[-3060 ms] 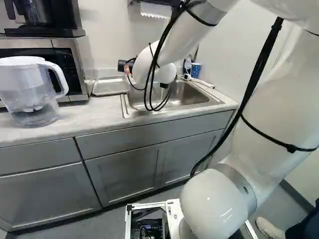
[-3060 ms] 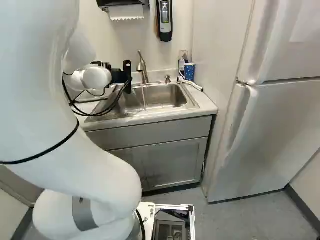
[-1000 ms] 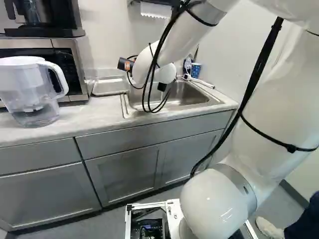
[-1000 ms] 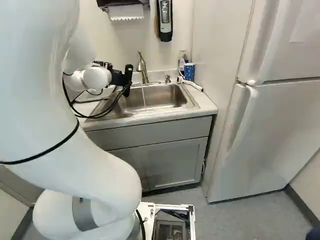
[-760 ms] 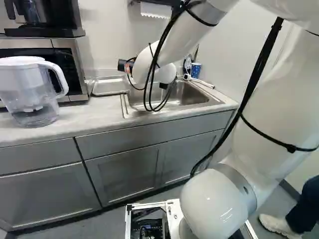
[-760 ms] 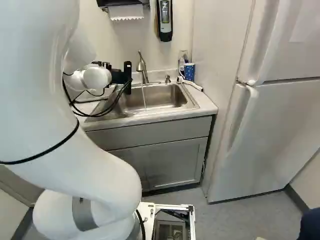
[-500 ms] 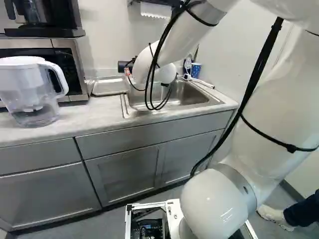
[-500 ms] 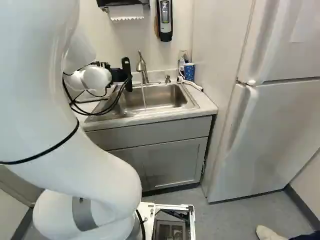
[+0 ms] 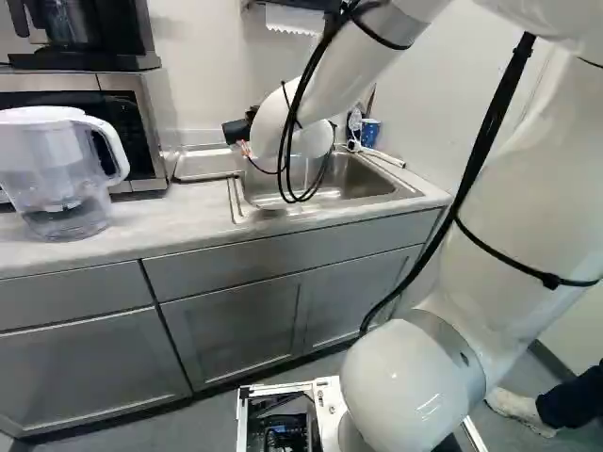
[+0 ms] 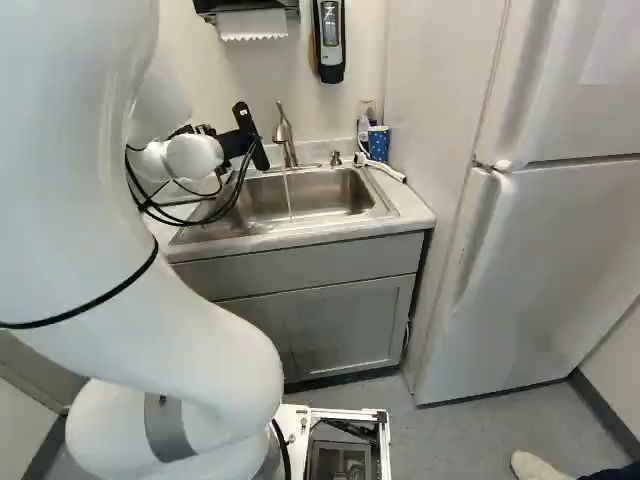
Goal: Rinse the cup and place it in the tray
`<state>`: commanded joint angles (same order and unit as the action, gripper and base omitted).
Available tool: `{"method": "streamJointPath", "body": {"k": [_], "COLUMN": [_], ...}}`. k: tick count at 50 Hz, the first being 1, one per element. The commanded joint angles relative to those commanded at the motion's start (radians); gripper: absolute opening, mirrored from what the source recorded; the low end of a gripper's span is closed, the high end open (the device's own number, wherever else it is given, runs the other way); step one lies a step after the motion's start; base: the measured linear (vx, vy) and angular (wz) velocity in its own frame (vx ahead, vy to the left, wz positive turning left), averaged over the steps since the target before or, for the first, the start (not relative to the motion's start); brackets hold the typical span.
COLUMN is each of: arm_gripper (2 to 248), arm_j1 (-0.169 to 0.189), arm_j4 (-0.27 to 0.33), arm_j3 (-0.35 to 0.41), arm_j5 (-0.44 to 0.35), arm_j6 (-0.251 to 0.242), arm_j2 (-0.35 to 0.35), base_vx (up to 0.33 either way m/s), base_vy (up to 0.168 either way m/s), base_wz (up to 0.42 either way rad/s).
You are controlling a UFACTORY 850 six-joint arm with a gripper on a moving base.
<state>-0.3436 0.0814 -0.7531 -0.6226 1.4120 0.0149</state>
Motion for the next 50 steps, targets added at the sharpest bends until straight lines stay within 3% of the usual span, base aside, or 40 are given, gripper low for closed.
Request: {"method": "streamJointPath", "body": {"k": [50], "arm_gripper": [124], "arm_j1": [0.000], "arm_j4": [0.000], "arm_j3": [0.000], "arm_j5": [0.000], "arm_j6": [-0.526], "arm_j2": [0.000], "base_vx": [0.000], "base_vy": [0.000], "base_wz": [0.000]}}
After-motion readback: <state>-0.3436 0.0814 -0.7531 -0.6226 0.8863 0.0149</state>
